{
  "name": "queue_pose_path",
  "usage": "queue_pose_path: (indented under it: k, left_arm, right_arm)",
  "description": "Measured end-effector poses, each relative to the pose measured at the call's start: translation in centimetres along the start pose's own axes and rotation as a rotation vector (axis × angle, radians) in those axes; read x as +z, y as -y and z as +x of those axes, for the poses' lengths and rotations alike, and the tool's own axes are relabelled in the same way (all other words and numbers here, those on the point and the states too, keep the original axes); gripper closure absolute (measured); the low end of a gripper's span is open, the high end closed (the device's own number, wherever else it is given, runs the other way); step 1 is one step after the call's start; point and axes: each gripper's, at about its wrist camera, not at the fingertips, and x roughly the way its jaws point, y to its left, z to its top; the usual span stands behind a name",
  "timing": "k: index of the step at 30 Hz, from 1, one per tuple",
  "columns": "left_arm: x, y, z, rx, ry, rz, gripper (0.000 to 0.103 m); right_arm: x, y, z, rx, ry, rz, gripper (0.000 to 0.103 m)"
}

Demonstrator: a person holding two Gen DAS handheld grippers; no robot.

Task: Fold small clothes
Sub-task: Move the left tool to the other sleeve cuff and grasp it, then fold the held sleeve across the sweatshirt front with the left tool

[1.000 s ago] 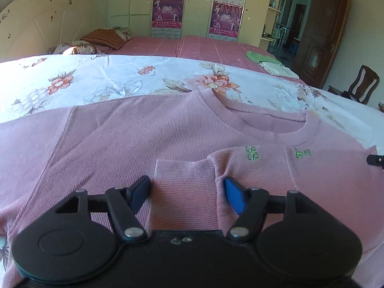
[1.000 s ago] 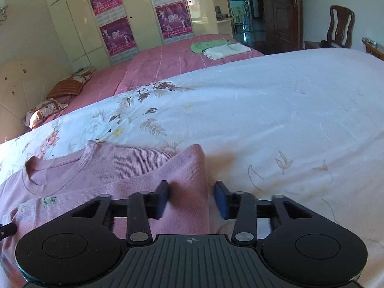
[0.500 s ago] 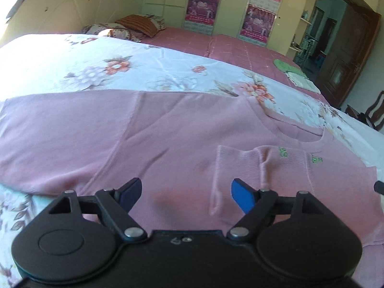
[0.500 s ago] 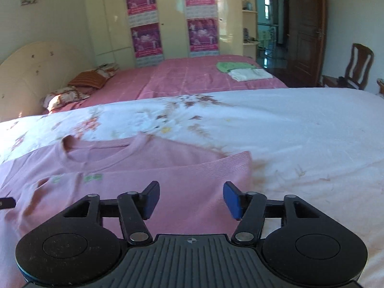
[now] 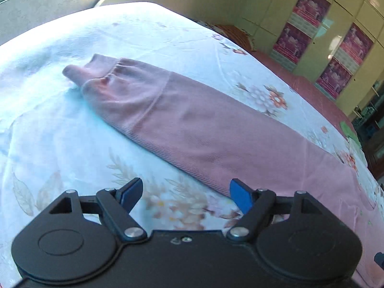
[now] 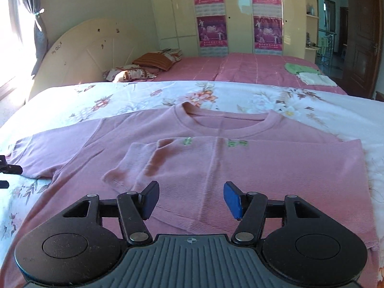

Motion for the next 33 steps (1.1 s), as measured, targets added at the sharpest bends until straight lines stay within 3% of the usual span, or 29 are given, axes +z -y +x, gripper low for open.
queue_pose_path:
  k: [5, 15, 17, 22, 24, 29, 33]
  left_arm:
    - [2.4, -4.2, 1.2, 0.017, 0.015, -0.108, 0.025]
    - [6.8, -9.2, 4.7, -0.069, 0.086, -0.219, 0.033]
    - [7.2, -9.6, 5.2, -0.076, 0.106, -0.234, 0.046]
    - [7.8, -10.4, 5.9, -0.045, 0.126, -0.235, 0.091]
    - [7.8, -10.6, 5.7, -0.054, 0.135, -0.245, 0.095]
    - [8.0, -7.8, 3.1, -0.107, 0.211, -0.151, 0.097]
    - [7.9, -1.7, -0.4, -0.23, 0.269, 0.016, 0.098]
  right_arm:
    - [0.7, -4.5, 1.8, 0.048, -0.005, -0.023, 0.044]
    - [1.2, -11.9, 6.4, 0.116, -0.031, -0.06, 0.044]
    - [1.2, -12.6, 7.2, 0.117, -0.035, -0.063, 0.044]
    - [1.2, -13.4, 8.6, 0.105, -0.047, -0.079, 0.044]
    - [1.1, -13.7, 9.1, 0.098, -0.052, -0.095, 0.044]
    - [0.2, -13.9, 11.1, 0.097, -0.133, -0.121, 0.044]
    - [0.4, -12.9, 10.2, 0.121, -0.111, -0.077, 0.044]
